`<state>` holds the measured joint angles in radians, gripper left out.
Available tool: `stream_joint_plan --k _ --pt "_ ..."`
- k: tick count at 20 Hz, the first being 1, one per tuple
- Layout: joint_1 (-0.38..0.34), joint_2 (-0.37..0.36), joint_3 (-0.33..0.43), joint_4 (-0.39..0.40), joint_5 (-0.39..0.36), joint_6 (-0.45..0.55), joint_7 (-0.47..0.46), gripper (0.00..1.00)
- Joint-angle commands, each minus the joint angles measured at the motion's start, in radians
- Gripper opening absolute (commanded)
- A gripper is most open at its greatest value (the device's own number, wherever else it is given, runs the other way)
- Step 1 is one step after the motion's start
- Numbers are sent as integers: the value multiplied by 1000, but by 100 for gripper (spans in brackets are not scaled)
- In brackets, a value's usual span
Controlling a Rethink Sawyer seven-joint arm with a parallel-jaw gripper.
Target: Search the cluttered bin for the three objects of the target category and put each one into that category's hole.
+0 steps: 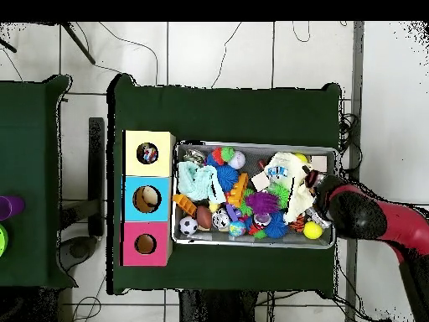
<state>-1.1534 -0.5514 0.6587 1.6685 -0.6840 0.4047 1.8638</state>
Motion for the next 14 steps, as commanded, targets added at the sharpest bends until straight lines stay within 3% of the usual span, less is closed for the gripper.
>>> stream_joint_plan --k 1,14 --pt "16 62 -97 98 -55 -28 23 100" --pt "-70 40 -54 120 66 24 -5 100"
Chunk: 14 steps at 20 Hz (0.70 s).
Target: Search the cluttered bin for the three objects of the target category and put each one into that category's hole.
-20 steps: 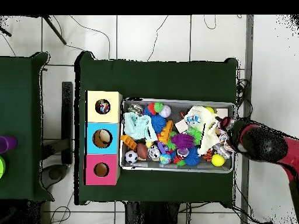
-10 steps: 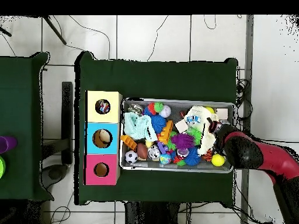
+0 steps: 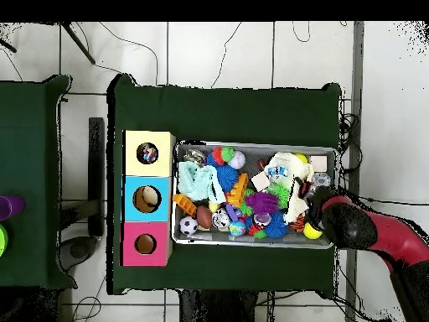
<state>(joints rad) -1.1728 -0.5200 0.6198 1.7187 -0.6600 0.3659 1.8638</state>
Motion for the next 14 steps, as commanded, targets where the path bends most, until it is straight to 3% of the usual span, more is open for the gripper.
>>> stream_joint_plan --k 1,8,14 --pt "-60 1 -8 76 46 67 -14 100" --pt "-122 -14 27 90 64 97 -87 100" --pt "-105 -73 10 155 56 60 -34 100"
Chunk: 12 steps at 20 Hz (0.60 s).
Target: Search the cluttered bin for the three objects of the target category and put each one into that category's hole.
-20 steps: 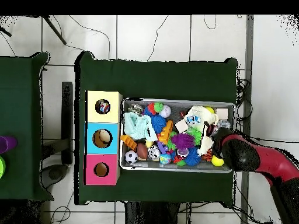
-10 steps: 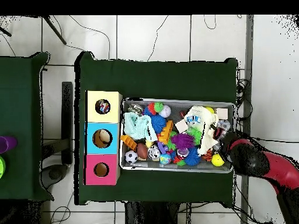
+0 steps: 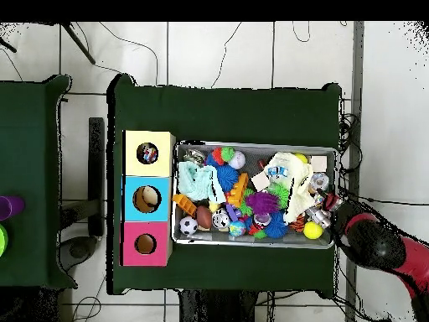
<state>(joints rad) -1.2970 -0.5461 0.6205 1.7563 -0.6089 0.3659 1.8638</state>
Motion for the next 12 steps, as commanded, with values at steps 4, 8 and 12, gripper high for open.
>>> stream_joint_plan --k 4,8,12 --pt "55 -63 -22 152 -23 5 15 100" --pt "75 -58 -44 166 -34 -26 34 100" --pt "54 -39 -31 155 -26 -7 -4 100"
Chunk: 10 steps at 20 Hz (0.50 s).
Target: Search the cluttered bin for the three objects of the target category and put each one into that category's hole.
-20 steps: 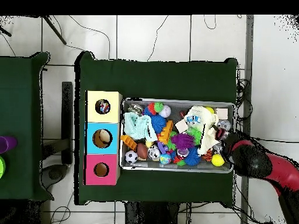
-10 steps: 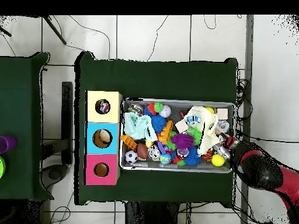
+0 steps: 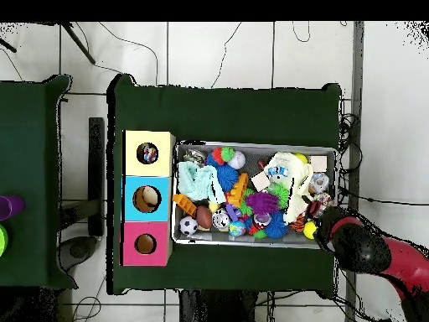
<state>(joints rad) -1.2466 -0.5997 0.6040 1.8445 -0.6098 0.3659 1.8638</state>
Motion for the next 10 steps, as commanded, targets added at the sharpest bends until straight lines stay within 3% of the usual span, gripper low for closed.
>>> stream_joint_plan --k 1,10 --pt "-1 21 -13 64 -25 -5 -10 100" --pt "-46 109 -6 19 -28 2 -48 100"
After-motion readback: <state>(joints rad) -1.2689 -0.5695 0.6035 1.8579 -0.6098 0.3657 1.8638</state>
